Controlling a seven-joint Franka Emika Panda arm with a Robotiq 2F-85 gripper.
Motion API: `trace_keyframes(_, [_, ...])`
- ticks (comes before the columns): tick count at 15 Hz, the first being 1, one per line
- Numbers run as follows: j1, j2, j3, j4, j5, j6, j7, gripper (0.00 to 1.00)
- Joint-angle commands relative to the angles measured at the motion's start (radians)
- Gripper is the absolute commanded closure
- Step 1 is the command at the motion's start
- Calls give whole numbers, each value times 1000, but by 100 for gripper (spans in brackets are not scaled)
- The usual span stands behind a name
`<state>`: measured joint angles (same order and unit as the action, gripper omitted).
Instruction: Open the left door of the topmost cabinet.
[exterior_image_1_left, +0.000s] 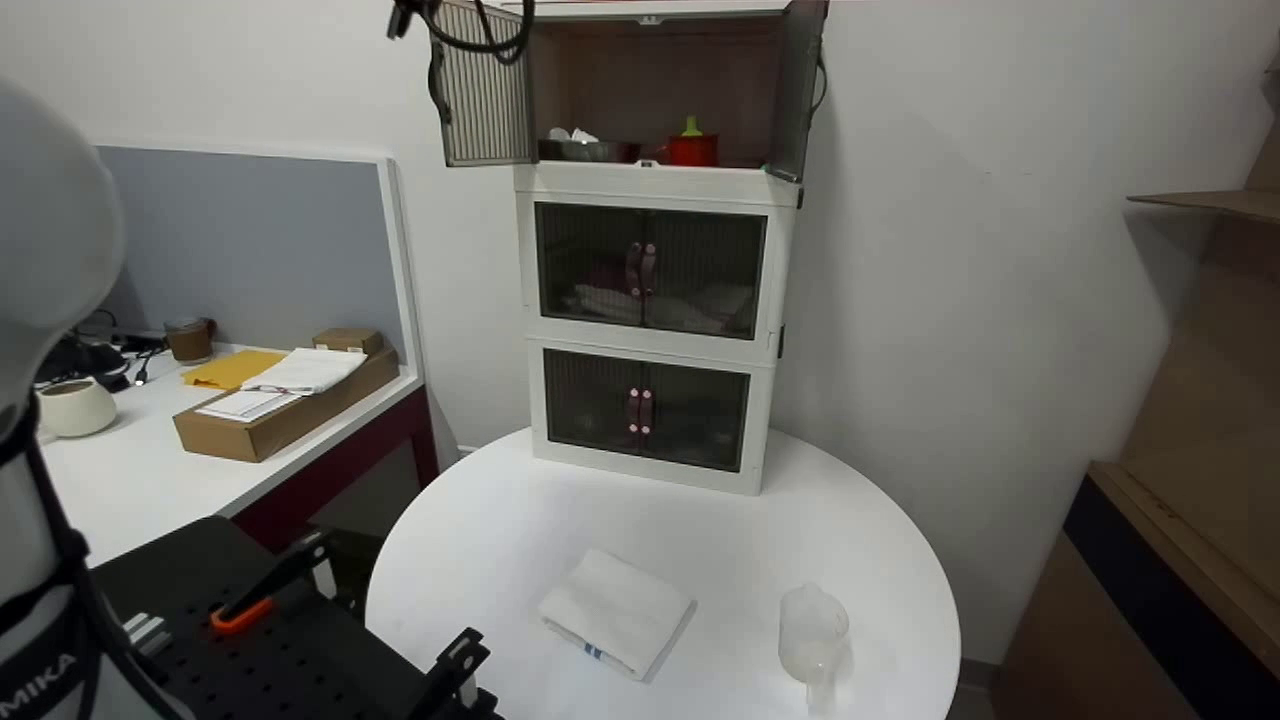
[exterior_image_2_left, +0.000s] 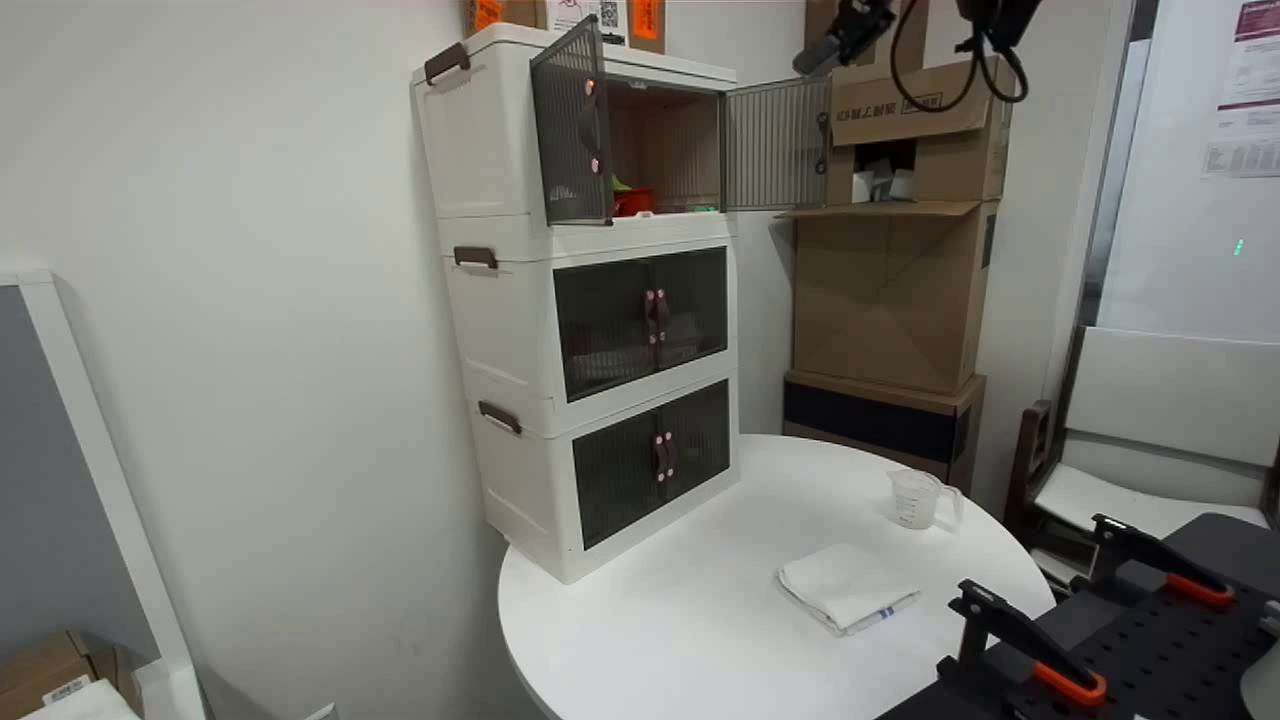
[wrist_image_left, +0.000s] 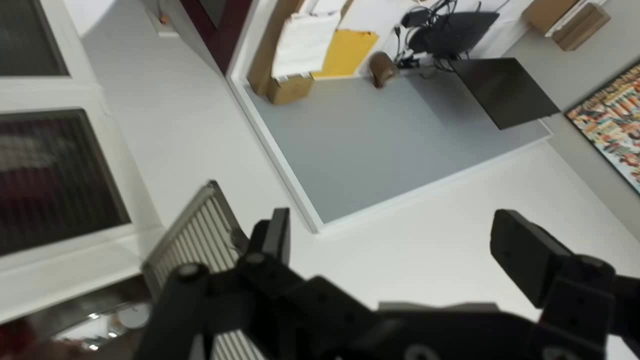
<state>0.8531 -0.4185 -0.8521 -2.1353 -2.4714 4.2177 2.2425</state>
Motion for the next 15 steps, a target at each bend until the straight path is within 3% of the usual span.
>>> trace_keyframes(1, [-86, 73, -33, -36, -75, 0, 50, 0])
trace_keyframes(2, [-156, 104, -51, 30, -84, 88, 53, 0])
trace_keyframes(3, [-160, 108, -63, -41, -74, 2, 39, 0])
trace_keyframes(5, [-305, 215, -89, 26, -68, 89, -9, 0])
trace_keyframes(6, [-290, 242, -113, -32, -66, 3, -28, 0])
trace_keyframes(8, [-397, 369, -165, 53, -65, 85, -90, 0])
trace_keyframes(9, [-358, 392, -199, 6, -64, 0, -89, 0])
trace_keyframes(10, [-405, 463, -227, 79, -62, 60, -103, 0])
trace_keyframes(11, [-574, 528, -94, 83, -31, 55, -124, 0])
trace_keyframes(13, [-687, 616, 5, 158, -31, 24, -73, 0])
trace_keyframes(14, [-588, 671, -85, 210, -34, 17, -35, 0])
trace_keyframes(15, [-620, 530, -65, 85, -35, -13, -97, 0])
